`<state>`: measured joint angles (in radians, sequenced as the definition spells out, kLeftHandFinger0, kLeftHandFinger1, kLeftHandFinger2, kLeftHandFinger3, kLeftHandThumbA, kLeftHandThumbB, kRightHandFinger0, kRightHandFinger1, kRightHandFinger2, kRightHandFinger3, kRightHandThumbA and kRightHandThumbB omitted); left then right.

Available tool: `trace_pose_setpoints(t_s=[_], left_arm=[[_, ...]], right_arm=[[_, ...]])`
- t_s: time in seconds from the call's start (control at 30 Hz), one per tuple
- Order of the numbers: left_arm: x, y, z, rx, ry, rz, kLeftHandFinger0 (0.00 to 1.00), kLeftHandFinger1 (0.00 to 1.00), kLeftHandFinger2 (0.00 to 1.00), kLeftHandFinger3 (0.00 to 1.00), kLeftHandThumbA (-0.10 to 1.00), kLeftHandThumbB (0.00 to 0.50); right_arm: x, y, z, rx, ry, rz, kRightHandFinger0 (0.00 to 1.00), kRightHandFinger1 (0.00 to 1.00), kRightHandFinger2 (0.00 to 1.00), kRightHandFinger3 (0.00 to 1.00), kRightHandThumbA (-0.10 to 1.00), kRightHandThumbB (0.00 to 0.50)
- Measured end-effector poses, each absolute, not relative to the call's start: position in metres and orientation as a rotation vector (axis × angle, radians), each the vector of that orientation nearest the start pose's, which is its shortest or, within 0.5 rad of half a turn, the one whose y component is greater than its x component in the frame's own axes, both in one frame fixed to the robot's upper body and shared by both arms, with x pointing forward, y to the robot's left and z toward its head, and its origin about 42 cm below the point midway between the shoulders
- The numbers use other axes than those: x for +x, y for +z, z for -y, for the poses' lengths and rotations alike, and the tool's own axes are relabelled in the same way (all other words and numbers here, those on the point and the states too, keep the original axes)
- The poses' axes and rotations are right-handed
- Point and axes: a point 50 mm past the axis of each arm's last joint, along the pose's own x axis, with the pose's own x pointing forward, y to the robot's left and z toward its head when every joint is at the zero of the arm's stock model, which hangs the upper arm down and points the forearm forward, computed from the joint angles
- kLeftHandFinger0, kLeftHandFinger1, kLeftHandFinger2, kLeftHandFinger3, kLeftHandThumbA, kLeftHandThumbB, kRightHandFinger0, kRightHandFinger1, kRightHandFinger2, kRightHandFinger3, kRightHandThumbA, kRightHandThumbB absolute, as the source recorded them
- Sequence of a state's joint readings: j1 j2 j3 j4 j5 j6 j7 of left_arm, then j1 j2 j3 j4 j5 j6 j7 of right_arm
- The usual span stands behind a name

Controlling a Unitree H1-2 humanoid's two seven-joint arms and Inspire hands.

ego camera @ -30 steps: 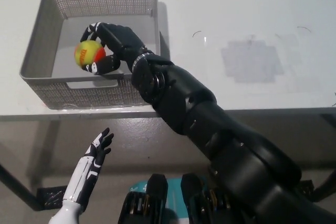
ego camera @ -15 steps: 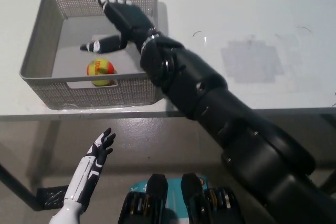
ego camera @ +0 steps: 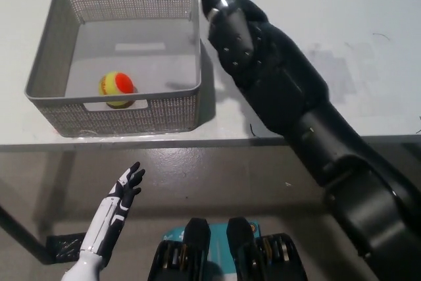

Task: Use the right hand to pick up a tennis ball and put it into a container on the left side

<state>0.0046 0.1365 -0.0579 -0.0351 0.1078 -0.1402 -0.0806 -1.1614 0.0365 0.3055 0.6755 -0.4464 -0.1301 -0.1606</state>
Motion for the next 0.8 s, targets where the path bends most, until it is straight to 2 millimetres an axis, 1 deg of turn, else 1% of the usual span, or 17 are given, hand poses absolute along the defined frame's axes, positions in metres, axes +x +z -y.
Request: trace_pose_setpoints(t_s=[0.07,0.1,0.17,0.23,0.27,0.33,0.37,0.4,0.47,0.5,0.53,0.57,0.6,0.67,0.73,0.77,0.8], left_arm=[[0.281,0.112,-0.232,0.246,-0.155,0.157,1.00,1.00,1.00,1.00,1.00,0.118],[0.281,0.112,-0.232,0.246,-0.155,0.156,1.00,1.00,1.00,1.00,1.00,0.113],[0.280,0.111,-0.232,0.245,-0.154,0.152,1.00,1.00,1.00,1.00,1.00,0.106],[0.280,0.110,-0.233,0.245,-0.154,0.148,1.00,1.00,1.00,1.00,1.00,0.107],[0.280,0.110,-0.233,0.245,-0.154,0.147,1.00,1.00,1.00,1.00,1.00,0.107],[0.279,0.108,-0.233,0.245,-0.153,0.139,1.00,1.00,1.00,1.00,1.00,0.108],[0.279,0.107,-0.233,0.245,-0.153,0.135,1.00,1.00,1.00,1.00,1.00,0.113],[0.279,0.106,-0.233,0.245,-0.153,0.133,1.00,1.00,1.00,1.00,1.00,0.116],[0.279,0.104,-0.234,0.245,-0.153,0.126,1.00,1.00,1.00,1.00,1.00,0.114],[0.279,0.104,-0.234,0.245,-0.153,0.124,1.00,1.00,1.00,1.00,1.00,0.113],[0.279,0.103,-0.234,0.244,-0.152,0.124,1.00,1.00,1.00,1.00,1.00,0.114],[0.279,0.103,-0.234,0.245,-0.152,0.123,1.00,1.00,1.00,1.00,1.00,0.124],[0.279,0.103,-0.234,0.245,-0.152,0.123,1.00,1.00,1.00,1.00,1.00,0.110],[0.279,0.103,-0.234,0.245,-0.152,0.123,1.00,1.00,1.00,1.00,1.00,0.109],[0.279,0.103,-0.234,0.245,-0.151,0.122,1.00,1.00,1.00,1.00,1.00,0.116],[0.279,0.103,-0.234,0.244,-0.152,0.121,1.00,1.00,1.00,1.00,1.00,0.108],[0.279,0.103,-0.234,0.244,-0.152,0.121,1.00,1.00,1.00,1.00,1.00,0.116]], right_arm=[[0.506,0.389,0.018,-0.635,0.268,0.753,1.00,1.00,1.00,1.00,1.00,0.356],[0.505,0.387,0.022,-0.629,0.263,0.755,1.00,1.00,1.00,1.00,1.00,0.343],[0.497,0.376,0.043,-0.604,0.241,0.755,1.00,1.00,1.00,1.00,1.00,0.327],[0.491,0.366,0.061,-0.586,0.221,0.752,1.00,1.00,1.00,1.00,1.00,0.339],[0.487,0.360,0.069,-0.579,0.211,0.748,1.00,1.00,1.00,1.00,1.00,0.338],[0.477,0.344,0.093,-0.563,0.186,0.728,1.00,1.00,1.00,1.00,1.00,0.327],[0.470,0.336,0.104,-0.553,0.172,0.726,1.00,1.00,1.00,1.00,1.00,0.311],[0.465,0.330,0.113,-0.545,0.164,0.720,1.00,1.00,1.00,1.00,1.00,0.283],[0.448,0.311,0.136,-0.516,0.146,0.697,1.00,1.00,1.00,1.00,1.00,0.241],[0.441,0.304,0.144,-0.507,0.139,0.688,1.00,1.00,1.00,1.00,1.00,0.235],[0.429,0.292,0.156,-0.483,0.129,0.670,1.00,1.00,1.00,1.00,1.00,0.231],[0.422,0.285,0.162,-0.471,0.125,0.659,1.00,1.00,1.00,1.00,1.00,0.252],[0.410,0.275,0.171,-0.450,0.119,0.644,1.00,1.00,1.00,1.00,1.00,0.260],[0.388,0.254,0.186,-0.408,0.112,0.602,1.00,1.00,1.00,1.00,1.00,0.279],[0.371,0.233,0.196,-0.369,0.109,0.544,1.00,1.00,1.00,1.00,1.00,0.271],[0.363,0.224,0.199,-0.349,0.112,0.518,1.00,1.00,1.00,1.00,1.00,0.252],[0.356,0.214,0.203,-0.330,0.116,0.489,1.00,1.00,1.00,1.00,1.00,0.240]])
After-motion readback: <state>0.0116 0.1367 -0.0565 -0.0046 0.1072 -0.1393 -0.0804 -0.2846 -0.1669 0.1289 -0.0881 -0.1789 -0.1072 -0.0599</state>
